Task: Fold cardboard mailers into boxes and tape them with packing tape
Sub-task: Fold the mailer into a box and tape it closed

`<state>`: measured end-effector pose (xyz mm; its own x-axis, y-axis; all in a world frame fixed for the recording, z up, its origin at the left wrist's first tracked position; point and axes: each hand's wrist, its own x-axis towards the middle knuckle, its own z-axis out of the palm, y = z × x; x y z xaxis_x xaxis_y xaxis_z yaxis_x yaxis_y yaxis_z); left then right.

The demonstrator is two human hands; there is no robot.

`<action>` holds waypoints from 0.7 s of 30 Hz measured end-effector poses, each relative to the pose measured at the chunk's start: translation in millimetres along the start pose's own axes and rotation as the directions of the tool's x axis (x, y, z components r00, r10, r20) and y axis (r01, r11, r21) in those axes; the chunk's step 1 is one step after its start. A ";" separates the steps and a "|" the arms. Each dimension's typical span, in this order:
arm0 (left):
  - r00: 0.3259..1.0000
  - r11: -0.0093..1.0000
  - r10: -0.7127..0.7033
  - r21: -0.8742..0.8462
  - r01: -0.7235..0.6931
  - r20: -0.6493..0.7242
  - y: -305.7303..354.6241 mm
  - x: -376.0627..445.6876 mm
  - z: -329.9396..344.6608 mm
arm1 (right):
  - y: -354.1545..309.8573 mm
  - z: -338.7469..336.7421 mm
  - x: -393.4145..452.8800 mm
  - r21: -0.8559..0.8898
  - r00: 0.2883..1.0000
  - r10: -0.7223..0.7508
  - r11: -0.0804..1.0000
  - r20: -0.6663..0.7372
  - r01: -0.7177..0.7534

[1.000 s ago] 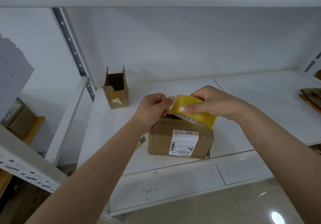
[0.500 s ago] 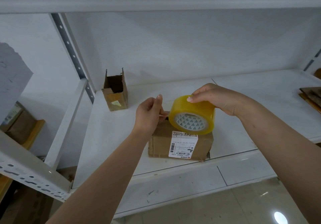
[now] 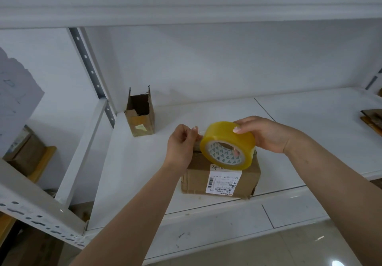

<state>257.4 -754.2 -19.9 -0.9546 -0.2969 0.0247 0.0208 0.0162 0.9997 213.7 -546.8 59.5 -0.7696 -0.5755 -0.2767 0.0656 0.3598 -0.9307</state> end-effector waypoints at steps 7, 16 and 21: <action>0.991 0.988 0.128 0.090 -0.124 -0.036 -7.6 -0.2 -6.3 | -27.6 -4.8 2.1 -0.302 0.995 -0.041 0.953 -0.093 0.011; 0.997 0.974 0.079 -0.211 -0.078 -0.004 -13.3 1.6 -8.6 | -40.3 -10.8 1.7 -0.469 0.981 0.007 0.878 -0.193 -0.099; 0.998 0.950 0.031 -0.309 -0.043 -0.046 -8.1 5.5 -14.2 | -38.3 -10.9 15.6 -0.423 0.986 0.015 0.902 -0.167 -0.086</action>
<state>256.2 -769.5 -27.7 -0.9390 -0.3395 0.0556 0.1528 -0.2667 0.9516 192.2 -561.5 93.4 -0.8640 -0.4388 -0.2469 -0.1432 0.6843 -0.7150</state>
